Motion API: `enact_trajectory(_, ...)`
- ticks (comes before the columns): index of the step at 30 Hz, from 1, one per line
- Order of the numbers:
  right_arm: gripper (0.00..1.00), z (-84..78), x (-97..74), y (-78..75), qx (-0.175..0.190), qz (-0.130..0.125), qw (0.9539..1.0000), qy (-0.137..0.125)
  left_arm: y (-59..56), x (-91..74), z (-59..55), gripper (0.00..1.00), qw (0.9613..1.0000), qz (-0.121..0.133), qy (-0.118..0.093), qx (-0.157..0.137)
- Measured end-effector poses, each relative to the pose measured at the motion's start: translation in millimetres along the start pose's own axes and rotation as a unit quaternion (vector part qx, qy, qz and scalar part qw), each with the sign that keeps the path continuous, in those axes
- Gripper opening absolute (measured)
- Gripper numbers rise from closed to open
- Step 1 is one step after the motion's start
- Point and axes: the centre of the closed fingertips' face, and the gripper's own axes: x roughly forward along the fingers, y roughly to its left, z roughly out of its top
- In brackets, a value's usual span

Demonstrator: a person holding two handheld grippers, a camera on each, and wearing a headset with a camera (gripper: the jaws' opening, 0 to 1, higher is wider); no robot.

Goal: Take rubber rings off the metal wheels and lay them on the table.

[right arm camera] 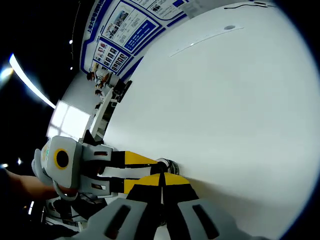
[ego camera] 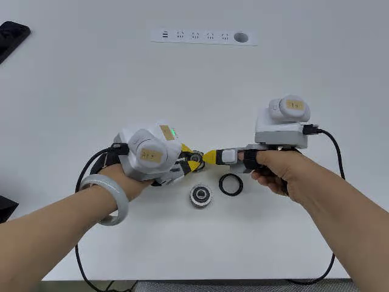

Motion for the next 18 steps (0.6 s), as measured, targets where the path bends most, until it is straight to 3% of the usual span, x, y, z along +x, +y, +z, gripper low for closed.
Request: enact_trajectory(18, 0.02, -0.2, -0.3, 6.4, 0.005, 0.009, 0.9999, -0.003, 0.2, 0.0, 0.3, 0.13, 1.0000, -0.001, -0.001, 0.001)
